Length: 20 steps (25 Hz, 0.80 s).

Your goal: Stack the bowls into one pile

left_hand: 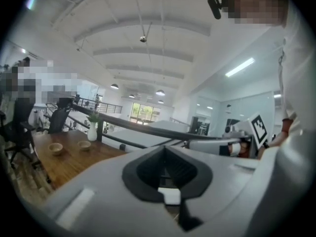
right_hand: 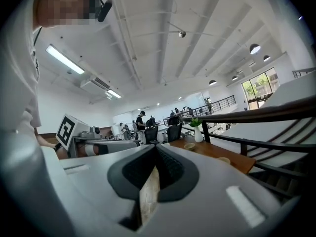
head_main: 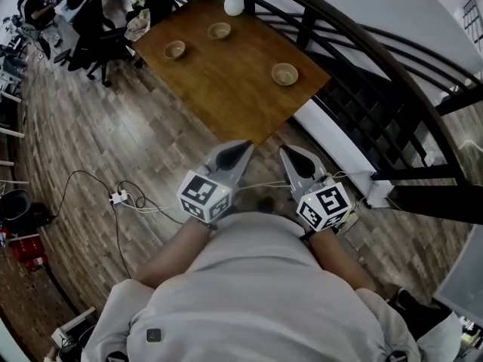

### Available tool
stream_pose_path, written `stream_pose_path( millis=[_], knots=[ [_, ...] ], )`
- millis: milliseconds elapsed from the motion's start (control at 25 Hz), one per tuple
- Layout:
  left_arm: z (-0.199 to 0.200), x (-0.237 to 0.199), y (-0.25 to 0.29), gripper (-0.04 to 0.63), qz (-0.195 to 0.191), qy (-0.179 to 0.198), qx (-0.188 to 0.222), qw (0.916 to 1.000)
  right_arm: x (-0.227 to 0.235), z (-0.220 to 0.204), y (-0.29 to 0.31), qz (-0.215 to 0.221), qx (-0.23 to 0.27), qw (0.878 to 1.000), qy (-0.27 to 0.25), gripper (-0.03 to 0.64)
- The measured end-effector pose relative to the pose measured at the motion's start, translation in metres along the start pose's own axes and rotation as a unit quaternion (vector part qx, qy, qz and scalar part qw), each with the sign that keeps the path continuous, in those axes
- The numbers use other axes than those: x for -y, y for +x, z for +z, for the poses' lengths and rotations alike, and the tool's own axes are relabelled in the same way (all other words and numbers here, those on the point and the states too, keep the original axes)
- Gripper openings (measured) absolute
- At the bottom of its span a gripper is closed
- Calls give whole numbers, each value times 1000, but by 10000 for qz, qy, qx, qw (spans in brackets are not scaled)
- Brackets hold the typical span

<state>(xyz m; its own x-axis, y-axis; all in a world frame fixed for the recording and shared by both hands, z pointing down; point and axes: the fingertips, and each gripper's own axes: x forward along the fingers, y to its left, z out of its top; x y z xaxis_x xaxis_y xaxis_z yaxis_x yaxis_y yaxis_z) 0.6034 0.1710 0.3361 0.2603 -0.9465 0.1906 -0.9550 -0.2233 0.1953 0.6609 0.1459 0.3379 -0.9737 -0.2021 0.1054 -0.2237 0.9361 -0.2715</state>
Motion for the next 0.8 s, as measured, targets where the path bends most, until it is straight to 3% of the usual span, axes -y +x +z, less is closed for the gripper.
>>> stream_pose_path(
  millis=[240,800],
  knots=[
    [23,-30,30,5,-272,68,160,9995,24,14,28,-191,34,9998,-102,6],
    [55,-144,65,5,-1336,143,-209,9907,48,35,146,-1075,86,9941,107,6]
  ],
)
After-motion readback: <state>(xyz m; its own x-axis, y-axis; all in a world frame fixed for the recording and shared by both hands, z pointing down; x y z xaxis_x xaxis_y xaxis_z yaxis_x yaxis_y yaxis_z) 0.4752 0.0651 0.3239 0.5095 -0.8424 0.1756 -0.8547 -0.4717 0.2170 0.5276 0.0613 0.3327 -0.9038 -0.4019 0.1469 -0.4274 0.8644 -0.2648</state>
